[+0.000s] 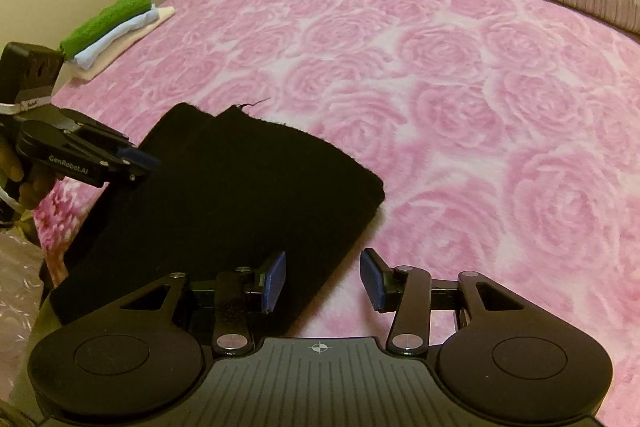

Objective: Fold clothes

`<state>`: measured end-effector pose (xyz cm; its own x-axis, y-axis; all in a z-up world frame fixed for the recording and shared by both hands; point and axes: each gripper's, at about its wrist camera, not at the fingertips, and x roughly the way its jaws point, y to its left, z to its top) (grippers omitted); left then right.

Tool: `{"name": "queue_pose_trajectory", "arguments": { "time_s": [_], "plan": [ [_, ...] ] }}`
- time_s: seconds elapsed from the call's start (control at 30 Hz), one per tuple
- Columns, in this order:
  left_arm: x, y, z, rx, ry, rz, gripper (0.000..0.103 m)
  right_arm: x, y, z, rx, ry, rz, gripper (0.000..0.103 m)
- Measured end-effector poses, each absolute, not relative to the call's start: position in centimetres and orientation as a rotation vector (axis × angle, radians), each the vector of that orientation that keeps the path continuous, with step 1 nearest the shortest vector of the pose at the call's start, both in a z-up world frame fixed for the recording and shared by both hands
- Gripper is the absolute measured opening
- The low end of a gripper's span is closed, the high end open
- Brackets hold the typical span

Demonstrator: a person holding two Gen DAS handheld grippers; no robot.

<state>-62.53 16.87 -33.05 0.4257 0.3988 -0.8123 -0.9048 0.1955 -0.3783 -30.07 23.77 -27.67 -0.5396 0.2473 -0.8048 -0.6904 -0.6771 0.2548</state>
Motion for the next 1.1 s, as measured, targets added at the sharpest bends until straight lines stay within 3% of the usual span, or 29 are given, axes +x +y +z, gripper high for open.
{"name": "queue_pose_trajectory", "arguments": {
  "time_s": [0.2, 0.43, 0.73, 0.8, 0.97, 1.1],
  "plan": [
    [-62.3, 16.8, -32.9, -0.980, 0.632, 1.017, 0.023, -30.0, 23.9, -27.6, -1.029, 0.781, 2.223, 0.046],
    [-64.5, 16.0, -32.9, -1.080, 0.478, 1.003, 0.024, -29.8, 23.9, -27.6, -1.020, 0.792, 2.218, 0.046],
    [-66.1, 15.4, -35.0, -1.281, 0.263, 0.923, 0.030, -29.2, 24.3, -28.0, -0.969, 0.842, 2.218, 0.046],
    [-66.2, 15.4, -35.6, -1.332, 0.207, 0.896, 0.037, -28.9, 24.6, -28.2, -0.953, 0.874, 2.220, 0.046],
    [-67.7, 14.7, -36.5, -1.406, 0.079, 0.874, 0.038, -27.7, 24.9, -28.4, -0.912, 0.946, 2.208, 0.046],
    [-66.9, 15.2, -36.7, -1.383, 0.106, 0.878, 0.040, -27.3, 25.1, -28.6, -0.879, 1.001, 2.215, 0.046]
  ]
}}
